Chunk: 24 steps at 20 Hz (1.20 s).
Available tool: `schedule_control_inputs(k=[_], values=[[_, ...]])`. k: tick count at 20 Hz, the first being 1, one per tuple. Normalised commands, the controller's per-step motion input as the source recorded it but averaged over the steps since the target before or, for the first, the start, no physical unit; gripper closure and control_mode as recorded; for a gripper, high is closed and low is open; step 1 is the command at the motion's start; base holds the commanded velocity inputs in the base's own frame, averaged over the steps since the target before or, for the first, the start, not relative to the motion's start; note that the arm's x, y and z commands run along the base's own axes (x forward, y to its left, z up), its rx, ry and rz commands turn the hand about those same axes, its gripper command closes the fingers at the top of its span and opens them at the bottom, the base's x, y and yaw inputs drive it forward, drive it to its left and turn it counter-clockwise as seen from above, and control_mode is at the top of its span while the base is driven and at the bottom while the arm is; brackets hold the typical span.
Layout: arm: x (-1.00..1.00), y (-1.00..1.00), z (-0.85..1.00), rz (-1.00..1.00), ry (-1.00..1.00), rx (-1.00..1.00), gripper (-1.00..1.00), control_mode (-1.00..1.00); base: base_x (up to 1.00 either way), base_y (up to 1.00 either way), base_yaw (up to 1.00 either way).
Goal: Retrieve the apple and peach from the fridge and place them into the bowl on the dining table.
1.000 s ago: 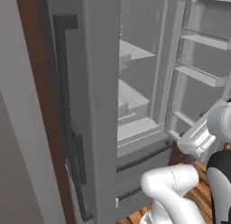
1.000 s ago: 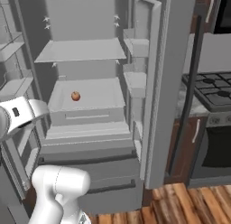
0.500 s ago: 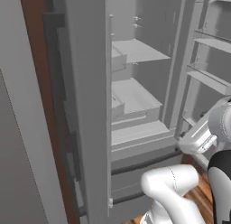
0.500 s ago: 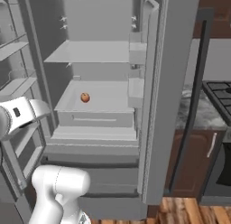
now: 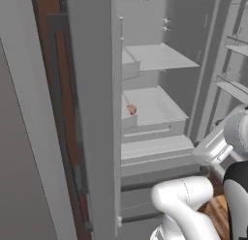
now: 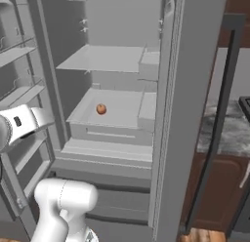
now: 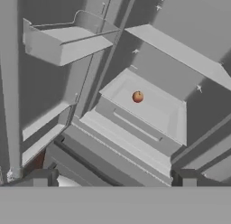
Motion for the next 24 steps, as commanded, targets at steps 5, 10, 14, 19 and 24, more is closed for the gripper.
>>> schedule_control_inputs(k=[5, 10, 14, 19, 24], values=[[0.0, 0.0, 0.0, 0.0, 0.0, 0.0, -1.0, 1.0, 0.49, -0.37, 0.18], [0.0, 0.0, 0.0, 0.0, 0.0, 0.0, -1.0, 1.0, 0.57, -0.12, 0.14], [0.0, 0.0, 0.0, 0.0, 0.0, 0.0, -1.0, 1.0, 0.5, -0.03, 0.12], [0.0, 0.0, 0.0, 0.0, 0.0, 0.0, -1.0, 1.0, 0.06, 0.0, 0.05], [0.0, 0.0, 0.0, 0.0, 0.0, 0.0, -1.0, 1.0, 0.0, 0.0, 0.01]])
